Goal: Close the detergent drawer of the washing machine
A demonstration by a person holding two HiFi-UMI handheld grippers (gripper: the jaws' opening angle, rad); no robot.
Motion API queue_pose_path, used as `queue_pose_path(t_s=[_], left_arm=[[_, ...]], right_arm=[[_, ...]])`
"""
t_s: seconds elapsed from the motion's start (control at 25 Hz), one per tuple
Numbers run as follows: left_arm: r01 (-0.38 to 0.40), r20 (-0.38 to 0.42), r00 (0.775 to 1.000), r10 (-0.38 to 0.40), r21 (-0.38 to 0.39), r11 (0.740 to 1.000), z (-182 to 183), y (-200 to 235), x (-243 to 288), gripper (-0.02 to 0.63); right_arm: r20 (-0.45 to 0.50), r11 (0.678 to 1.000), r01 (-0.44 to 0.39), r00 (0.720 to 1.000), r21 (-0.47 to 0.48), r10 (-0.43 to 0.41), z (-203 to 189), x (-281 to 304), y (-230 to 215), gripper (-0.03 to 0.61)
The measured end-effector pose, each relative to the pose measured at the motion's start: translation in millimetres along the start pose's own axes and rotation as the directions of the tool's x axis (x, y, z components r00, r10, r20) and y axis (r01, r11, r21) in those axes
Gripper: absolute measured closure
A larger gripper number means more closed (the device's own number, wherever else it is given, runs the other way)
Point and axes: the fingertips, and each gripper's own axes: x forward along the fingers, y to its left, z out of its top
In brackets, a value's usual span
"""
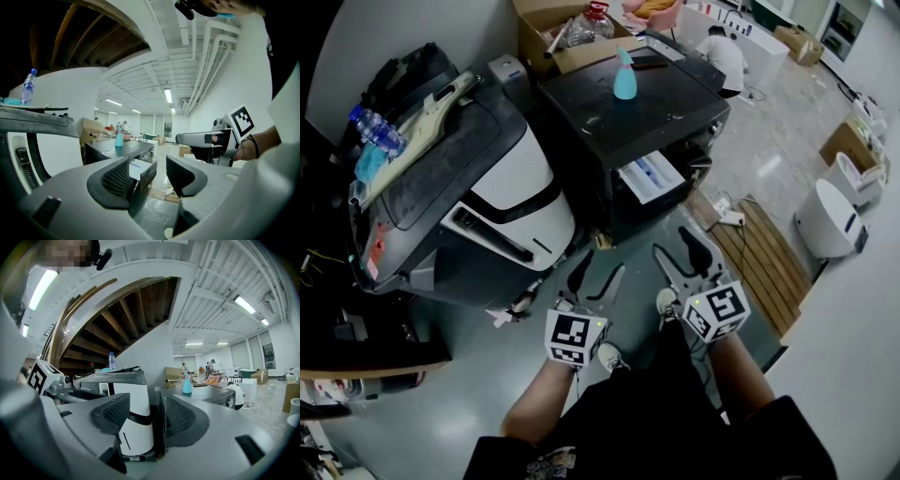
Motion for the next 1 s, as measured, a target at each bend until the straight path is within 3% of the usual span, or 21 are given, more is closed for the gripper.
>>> queue_pose_path(t_s=[0.16,0.32,0.52,1.0], left_arm=[[-0.029,-0.044,0.999,0.028,-0.025,0.999,-8.1,-0.7,20.6,0.383],[-0.062,-0.025,0.998,0.061,-0.021,0.998,-3.8,-2.7,52.4,0.383],[-0.089,-0.085,0.993,0.084,-0.053,0.995,-10.5,-4.4,91.0,0.383],[-0.115,-0.101,0.989,0.109,-0.054,0.992,-52.1,4.1,182.5,0.383]], right_arm=[[-0.011,0.999,-0.032,0.999,-0.009,0.032,-0.1,10.2,-23.5,0.327],[-0.034,0.998,-0.062,0.998,-0.010,0.061,-4.7,20.7,-55.9,0.324],[-0.056,0.996,-0.091,0.994,-0.016,0.090,-11.9,37.4,-99.1,0.321],[-0.146,0.997,-0.078,0.986,0.024,0.081,-60.0,68.8,-182.3,0.318]])
